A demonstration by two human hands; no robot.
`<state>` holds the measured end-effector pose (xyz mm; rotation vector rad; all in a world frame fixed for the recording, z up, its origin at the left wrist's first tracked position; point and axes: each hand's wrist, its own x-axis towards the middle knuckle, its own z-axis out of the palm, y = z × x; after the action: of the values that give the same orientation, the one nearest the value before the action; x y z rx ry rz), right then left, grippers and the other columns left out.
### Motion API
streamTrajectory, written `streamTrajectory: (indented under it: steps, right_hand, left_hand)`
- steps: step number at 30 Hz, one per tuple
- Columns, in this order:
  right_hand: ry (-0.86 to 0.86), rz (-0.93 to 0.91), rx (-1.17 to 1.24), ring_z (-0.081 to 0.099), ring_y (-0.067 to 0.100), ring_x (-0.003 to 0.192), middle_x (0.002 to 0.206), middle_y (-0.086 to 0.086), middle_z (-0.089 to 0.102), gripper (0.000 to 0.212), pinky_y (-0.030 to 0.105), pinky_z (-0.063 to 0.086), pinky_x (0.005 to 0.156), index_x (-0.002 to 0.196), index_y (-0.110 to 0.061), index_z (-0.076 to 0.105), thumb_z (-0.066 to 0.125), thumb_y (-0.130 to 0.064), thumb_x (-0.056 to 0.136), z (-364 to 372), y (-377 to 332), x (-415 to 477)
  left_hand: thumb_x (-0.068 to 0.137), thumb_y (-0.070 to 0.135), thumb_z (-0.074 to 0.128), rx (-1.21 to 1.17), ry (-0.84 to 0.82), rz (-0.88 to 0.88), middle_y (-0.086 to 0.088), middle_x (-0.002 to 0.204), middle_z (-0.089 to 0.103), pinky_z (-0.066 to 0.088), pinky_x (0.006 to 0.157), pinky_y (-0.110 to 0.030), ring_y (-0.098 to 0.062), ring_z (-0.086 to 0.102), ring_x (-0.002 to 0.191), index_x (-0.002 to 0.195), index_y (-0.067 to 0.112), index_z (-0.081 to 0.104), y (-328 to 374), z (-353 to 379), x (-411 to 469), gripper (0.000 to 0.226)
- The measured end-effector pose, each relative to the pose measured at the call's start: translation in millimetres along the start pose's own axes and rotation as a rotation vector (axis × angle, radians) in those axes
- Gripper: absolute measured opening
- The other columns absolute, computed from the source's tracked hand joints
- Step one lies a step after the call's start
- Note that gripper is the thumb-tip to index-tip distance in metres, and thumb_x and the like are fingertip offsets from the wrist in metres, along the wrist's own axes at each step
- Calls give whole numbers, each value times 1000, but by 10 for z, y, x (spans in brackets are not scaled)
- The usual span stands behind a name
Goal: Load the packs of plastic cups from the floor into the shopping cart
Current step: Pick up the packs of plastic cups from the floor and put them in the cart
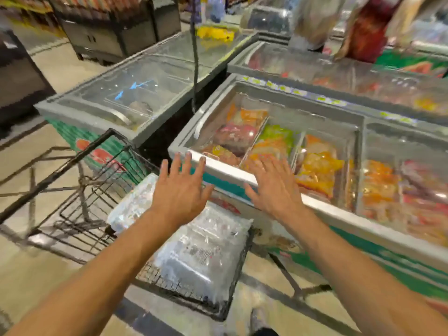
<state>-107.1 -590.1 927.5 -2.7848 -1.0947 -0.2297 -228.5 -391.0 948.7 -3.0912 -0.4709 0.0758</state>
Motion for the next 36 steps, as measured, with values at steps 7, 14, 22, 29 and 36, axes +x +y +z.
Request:
streamTrajectory:
  steps: [7, 14, 22, 29, 36]
  right_hand:
    - [40, 393, -115, 34, 35, 155, 164, 14, 45, 62, 58, 16, 130, 158, -25, 47, 45, -53, 103, -687, 1110, -1504]
    - [65, 710, -158, 42, 33, 149, 159, 13, 50, 63, 55, 22, 127, 156, -20, 49, 47, -51, 101, -1087, 1935, -3118]
    - [96, 990, -148, 50, 34, 141, 148, 14, 60, 64, 54, 27, 124, 152, -17, 55, 46, -51, 99, -1206, 2736, -4998]
    - [105, 1148, -107, 55, 35, 131, 140, 14, 64, 61, 51, 35, 118, 147, -11, 57, 56, -51, 101, -1027, 3371, -6134]
    - [-4, 1292, 12, 53, 37, 132, 146, 16, 59, 67, 46, 41, 110, 154, -11, 47, 52, -55, 104, -496, 4348, -6761]
  left_hand:
    - [106, 60, 26, 29, 67, 399, -20, 171, 33, 23, 127, -61, -45, 29, 158, 169, 21, 25, 1588, -187, 5, 74]
    - [104, 61, 29, -27, 103, 718, -19, 168, 38, 30, 122, -61, -45, 33, 155, 166, 19, 33, 3253, -333, -426, 76]
    - [108, 58, 37, -9, 13, 984, -19, 168, 38, 28, 126, -58, -43, 33, 155, 169, 18, 25, 4937, -67, -1138, 74]
    - [109, 61, 39, -62, -123, 1052, -22, 152, 53, 49, 107, -55, -42, 52, 135, 169, 15, 19, 6240, 329, -1637, 79]
    - [107, 62, 26, -120, -223, 1028, -21, 140, 59, 54, 96, -55, -41, 59, 123, 162, 9, 32, 7324, 1087, -1537, 76]
